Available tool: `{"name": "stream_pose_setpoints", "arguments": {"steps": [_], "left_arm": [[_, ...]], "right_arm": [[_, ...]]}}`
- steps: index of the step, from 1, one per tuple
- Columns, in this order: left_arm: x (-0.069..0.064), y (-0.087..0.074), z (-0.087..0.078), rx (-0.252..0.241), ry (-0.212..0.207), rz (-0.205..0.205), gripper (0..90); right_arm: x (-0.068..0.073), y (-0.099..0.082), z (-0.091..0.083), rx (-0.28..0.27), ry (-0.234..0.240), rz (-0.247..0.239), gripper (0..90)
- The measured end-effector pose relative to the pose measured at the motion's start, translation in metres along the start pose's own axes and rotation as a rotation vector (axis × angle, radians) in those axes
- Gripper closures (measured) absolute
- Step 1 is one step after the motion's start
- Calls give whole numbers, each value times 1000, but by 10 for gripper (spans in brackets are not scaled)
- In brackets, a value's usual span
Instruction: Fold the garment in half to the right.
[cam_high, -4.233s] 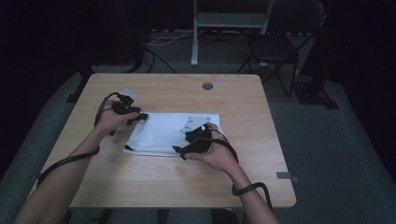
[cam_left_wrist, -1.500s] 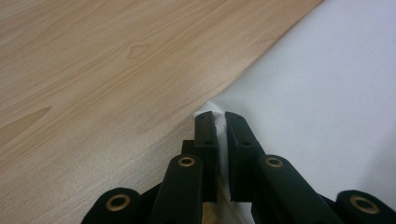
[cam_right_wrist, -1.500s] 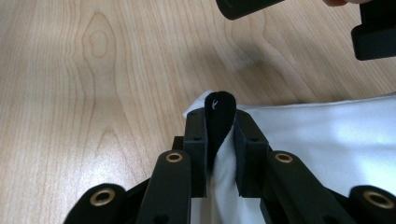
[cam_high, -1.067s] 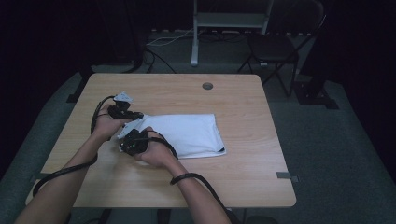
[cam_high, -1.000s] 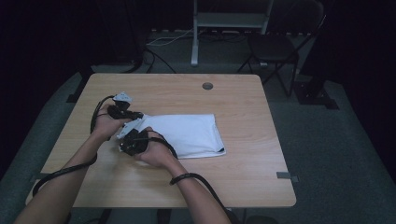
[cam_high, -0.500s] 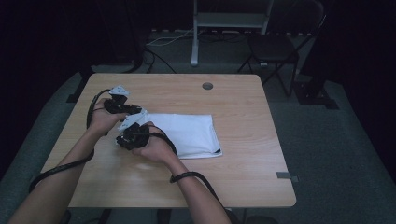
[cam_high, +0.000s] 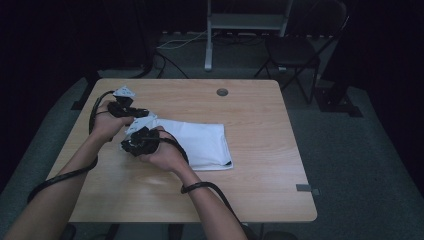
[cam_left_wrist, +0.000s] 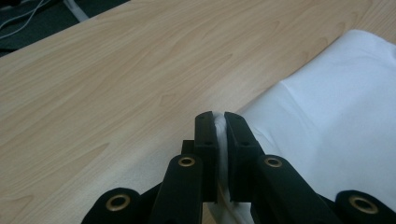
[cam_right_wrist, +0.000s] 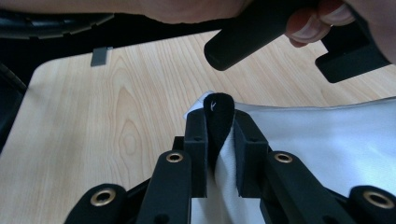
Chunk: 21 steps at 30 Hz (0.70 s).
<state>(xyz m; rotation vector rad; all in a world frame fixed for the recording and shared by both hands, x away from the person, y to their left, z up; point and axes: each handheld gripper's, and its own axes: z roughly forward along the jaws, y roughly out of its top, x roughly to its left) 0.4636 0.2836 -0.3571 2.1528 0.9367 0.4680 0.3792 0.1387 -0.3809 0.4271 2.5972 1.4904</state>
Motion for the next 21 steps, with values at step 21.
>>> {"name": "stream_pose_setpoints", "arguments": {"steps": [21], "left_arm": [[-2,16,-14,-11,28,24,847]], "right_arm": [[-2,15,-13,-70,7,15,781]]}}
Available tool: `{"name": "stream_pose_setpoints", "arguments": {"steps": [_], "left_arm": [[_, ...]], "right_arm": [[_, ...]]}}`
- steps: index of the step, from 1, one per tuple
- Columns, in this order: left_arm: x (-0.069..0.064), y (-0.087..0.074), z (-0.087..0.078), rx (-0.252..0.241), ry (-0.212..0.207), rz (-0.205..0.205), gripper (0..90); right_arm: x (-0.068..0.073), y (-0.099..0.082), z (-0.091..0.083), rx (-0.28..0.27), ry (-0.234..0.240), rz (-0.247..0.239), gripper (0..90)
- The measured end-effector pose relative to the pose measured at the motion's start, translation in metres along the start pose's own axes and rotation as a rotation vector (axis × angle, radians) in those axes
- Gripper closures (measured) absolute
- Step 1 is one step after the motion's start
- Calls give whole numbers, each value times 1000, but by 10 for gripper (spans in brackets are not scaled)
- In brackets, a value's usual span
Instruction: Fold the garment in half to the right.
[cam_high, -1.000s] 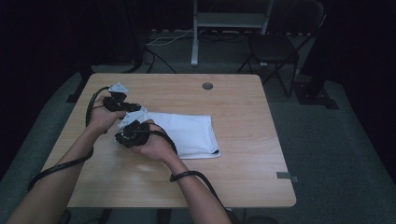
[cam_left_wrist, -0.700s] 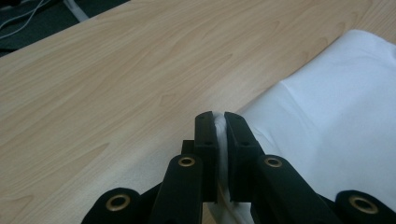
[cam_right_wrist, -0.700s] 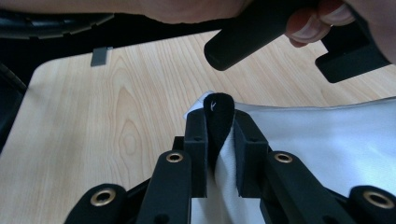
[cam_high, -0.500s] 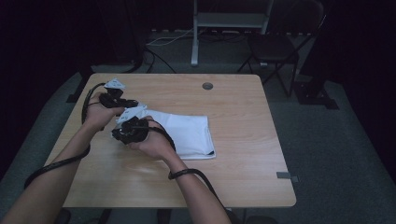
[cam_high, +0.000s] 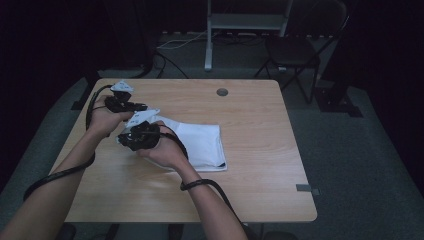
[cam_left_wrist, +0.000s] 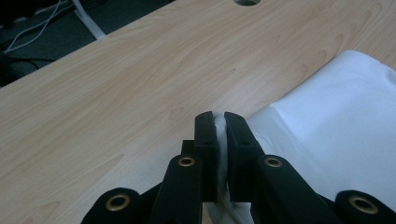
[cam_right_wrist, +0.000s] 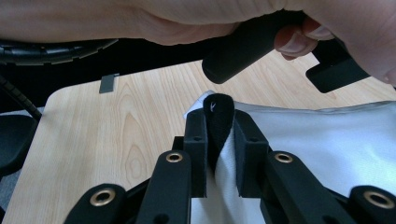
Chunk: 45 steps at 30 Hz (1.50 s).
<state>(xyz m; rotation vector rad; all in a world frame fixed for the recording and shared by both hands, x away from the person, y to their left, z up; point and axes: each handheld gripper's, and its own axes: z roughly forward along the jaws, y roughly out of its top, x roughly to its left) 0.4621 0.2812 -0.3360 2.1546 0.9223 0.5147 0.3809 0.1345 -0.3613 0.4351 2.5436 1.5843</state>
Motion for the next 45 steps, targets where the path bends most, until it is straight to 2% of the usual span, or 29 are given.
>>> {"name": "stream_pose_setpoints", "arguments": {"steps": [13,37,45], "left_arm": [[-3,12,-8,-11,5,23,847],[0,21,-21,-11,29,26,848],[1,23,-24,-7,39,30,847]], "right_arm": [[0,9,-7,-34,1,2,779],[-2,22,-17,-110,18,10,777],[-2,23,-18,-118,22,12,776]]}}
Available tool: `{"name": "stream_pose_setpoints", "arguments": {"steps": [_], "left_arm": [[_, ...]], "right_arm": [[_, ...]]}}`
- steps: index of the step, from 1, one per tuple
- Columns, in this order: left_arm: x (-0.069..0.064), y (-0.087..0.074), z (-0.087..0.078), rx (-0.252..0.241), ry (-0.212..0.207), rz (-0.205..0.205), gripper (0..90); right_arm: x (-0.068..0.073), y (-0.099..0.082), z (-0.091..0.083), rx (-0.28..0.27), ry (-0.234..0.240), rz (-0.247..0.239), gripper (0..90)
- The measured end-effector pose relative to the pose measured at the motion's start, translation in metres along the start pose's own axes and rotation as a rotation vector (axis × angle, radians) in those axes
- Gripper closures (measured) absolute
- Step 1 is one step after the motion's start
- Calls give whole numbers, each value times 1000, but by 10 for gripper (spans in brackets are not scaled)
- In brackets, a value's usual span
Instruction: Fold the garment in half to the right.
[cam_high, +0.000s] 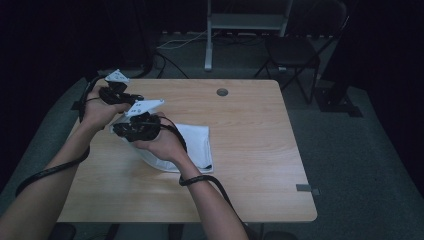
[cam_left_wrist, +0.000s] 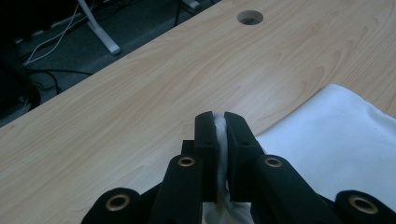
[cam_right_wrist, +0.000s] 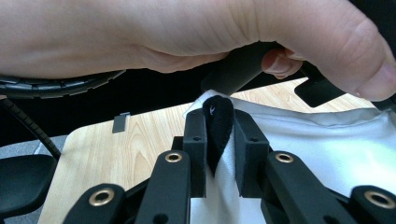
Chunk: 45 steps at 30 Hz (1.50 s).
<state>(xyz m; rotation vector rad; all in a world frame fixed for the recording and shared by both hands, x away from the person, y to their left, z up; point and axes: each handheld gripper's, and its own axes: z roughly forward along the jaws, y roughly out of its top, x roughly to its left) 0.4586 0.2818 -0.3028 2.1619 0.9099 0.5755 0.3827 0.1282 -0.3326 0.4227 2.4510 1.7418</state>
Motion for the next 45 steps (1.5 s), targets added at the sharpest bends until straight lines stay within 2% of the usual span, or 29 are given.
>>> {"name": "stream_pose_setpoints", "arguments": {"steps": [19,21,30,45], "left_arm": [[1,6,-7,8,12,12,848],[0,6,-5,5,14,8,848],[-7,10,4,19,13,8,847],[-13,13,11,28,16,-3,847]], "right_arm": [[0,5,-1,-36,13,12,776],[0,5,-2,-34,11,5,776],[-4,-4,-10,-52,5,34,777],[-8,-8,-25,-60,-17,36,777]]}}
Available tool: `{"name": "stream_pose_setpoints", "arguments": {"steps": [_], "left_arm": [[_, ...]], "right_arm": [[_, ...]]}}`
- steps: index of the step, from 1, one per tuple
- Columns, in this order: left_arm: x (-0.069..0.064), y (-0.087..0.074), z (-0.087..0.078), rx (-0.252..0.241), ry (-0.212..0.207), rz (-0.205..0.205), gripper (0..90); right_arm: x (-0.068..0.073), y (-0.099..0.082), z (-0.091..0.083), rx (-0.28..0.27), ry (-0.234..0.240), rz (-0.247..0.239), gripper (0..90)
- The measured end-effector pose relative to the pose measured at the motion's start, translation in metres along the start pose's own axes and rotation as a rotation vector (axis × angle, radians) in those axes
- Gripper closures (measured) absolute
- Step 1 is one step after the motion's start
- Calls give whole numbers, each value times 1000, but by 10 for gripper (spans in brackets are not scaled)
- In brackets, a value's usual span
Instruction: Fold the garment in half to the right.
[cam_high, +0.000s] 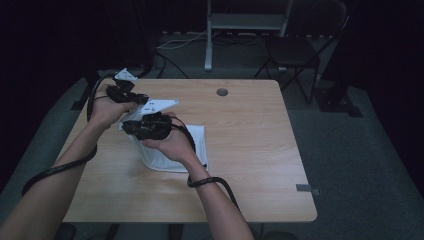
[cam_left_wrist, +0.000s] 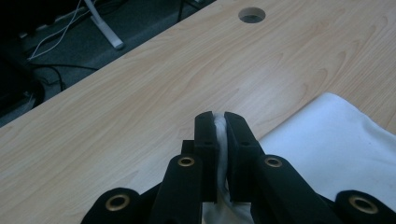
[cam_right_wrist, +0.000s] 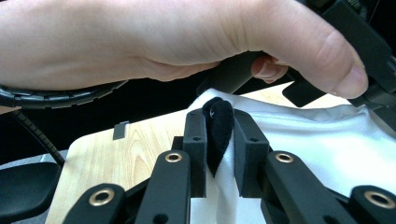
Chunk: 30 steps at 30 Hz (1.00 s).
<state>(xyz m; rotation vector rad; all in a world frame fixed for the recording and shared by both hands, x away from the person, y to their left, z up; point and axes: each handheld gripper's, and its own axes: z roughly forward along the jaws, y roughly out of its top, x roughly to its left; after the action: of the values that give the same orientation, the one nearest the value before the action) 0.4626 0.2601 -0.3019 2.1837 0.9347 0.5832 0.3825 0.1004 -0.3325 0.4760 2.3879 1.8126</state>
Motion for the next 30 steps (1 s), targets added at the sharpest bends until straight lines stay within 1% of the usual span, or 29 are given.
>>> {"name": "stream_pose_setpoints", "arguments": {"steps": [2,3,8,11,16,23,27,30], "left_arm": [[-1,1,1,-4,-3,-3,847],[-2,1,1,-5,-5,3,847],[-8,4,5,-12,-17,11,847],[-10,5,7,-9,-19,7,847],[-13,7,9,-8,-23,9,847],[-15,7,12,-20,-28,10,847],[-17,8,14,-25,-32,7,846],[-19,9,17,-16,-36,6,847]], "right_arm": [[1,0,-2,0,-4,-7,777],[1,0,-2,0,-4,-9,776],[-1,-3,-8,-5,-9,1,777],[-2,-4,-13,-1,-15,6,776],[-4,-5,-17,-5,-19,8,776],[-4,-7,-22,-8,-26,3,775],[-5,-9,-26,-5,-30,8,775],[-6,-10,-28,-4,-33,6,775]]}}
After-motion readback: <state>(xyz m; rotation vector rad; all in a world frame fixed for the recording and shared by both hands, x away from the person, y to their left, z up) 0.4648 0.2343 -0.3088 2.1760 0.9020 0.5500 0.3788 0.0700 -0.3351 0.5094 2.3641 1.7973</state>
